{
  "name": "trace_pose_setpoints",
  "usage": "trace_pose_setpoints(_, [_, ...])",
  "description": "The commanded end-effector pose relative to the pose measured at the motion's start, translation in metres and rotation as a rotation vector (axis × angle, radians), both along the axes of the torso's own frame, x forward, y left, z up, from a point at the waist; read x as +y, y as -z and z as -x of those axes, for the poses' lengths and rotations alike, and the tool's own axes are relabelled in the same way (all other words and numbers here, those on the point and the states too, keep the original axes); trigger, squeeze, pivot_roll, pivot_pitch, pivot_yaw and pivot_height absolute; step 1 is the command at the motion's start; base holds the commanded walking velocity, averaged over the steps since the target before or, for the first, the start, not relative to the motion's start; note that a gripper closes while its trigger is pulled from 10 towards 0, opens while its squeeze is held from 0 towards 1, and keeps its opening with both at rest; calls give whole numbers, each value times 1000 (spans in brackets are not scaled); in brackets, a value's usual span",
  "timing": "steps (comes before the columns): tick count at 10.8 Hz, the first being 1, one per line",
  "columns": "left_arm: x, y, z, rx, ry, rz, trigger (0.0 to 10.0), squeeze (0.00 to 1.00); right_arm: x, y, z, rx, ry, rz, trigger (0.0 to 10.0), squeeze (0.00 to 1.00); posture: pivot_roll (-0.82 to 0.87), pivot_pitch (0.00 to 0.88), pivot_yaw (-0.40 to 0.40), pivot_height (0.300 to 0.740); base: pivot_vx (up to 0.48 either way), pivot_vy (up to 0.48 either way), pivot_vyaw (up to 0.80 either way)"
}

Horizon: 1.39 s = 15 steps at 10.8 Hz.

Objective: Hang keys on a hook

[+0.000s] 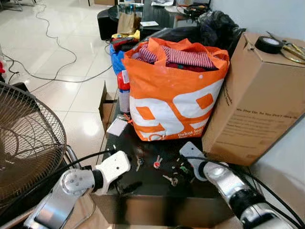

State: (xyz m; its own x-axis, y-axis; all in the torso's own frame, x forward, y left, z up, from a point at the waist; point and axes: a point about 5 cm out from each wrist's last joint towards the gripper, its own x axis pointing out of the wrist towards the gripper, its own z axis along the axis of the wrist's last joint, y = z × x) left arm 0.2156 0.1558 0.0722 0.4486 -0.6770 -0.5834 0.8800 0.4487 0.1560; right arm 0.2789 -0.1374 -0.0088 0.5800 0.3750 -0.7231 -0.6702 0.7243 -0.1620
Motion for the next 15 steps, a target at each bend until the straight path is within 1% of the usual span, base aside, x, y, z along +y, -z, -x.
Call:
trace_pose_setpoints(1, [-2,-2,2,9,17,3,10000,0,-5,-2,-4,-12,17,17,39,0,-125,2,-42,740,0,0,0])
trace_pose_setpoints(4, [-1,-5,10,27,15,-4,10000,0,-7,9,2,26,25,60,0,0,-103,41,-60,740,0,0,0])
trace_pose_setpoints(7, [0,-6,18,47,14,-11,10000,0,-12,11,2,39,37,70,0,0,-102,48,-60,740,0,0,0])
trace_pose_setpoints(10, [-3,-7,18,52,16,-6,10000,0,-13,11,0,38,44,58,0,0,-104,47,-60,740,0,0,0])
trace_pose_setpoints(15, [-3,-6,18,61,14,-9,10000,0,-14,12,1,47,35,49,0,0,-106,44,-62,740,0,0,0])
